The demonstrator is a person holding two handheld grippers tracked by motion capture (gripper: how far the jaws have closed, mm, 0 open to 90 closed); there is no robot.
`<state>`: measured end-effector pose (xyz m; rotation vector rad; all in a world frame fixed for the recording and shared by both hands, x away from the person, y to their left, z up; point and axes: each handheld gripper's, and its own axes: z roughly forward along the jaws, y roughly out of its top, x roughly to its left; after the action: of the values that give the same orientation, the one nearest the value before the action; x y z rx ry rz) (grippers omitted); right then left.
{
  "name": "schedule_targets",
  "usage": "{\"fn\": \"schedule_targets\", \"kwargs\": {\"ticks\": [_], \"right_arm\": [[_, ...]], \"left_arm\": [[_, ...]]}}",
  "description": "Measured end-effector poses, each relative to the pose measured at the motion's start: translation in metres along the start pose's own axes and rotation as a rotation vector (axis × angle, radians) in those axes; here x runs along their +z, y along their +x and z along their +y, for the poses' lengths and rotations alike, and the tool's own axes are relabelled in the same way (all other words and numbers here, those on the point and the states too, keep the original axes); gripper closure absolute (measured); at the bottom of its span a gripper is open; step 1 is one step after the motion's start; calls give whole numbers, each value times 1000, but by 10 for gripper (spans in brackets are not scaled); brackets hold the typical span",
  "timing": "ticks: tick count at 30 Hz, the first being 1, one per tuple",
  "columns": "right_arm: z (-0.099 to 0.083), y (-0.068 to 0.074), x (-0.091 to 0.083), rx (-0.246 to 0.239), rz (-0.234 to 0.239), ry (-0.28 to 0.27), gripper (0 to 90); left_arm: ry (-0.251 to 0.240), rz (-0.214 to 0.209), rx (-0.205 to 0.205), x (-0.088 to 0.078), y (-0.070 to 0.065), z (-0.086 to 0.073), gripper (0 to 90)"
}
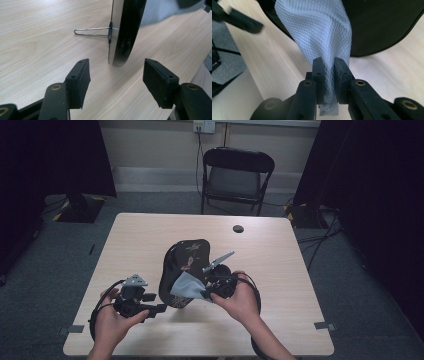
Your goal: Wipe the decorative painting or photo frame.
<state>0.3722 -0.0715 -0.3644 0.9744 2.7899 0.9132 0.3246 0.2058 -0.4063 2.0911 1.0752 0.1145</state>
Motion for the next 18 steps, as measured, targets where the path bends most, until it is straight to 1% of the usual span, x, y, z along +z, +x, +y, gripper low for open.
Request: {"fn": "schedule_targets", "kwargs": {"ticks": [5,8,13,18], "right_arm": [[14,9,-16,-30,12,-48,811],[21,15,-20,-42,16,-65,811],[28,21,-16,-47,17,-69,811],[25,21,-6,-35,34,-75,810]], "left_arm": [[4,-3,-2,1,0,-1,354],[-1,-12,-12,1,1,-2,336],[-9,-3,-10,-1,1,-2,340],[-7,1,-10,0,2,-3,335]]}}
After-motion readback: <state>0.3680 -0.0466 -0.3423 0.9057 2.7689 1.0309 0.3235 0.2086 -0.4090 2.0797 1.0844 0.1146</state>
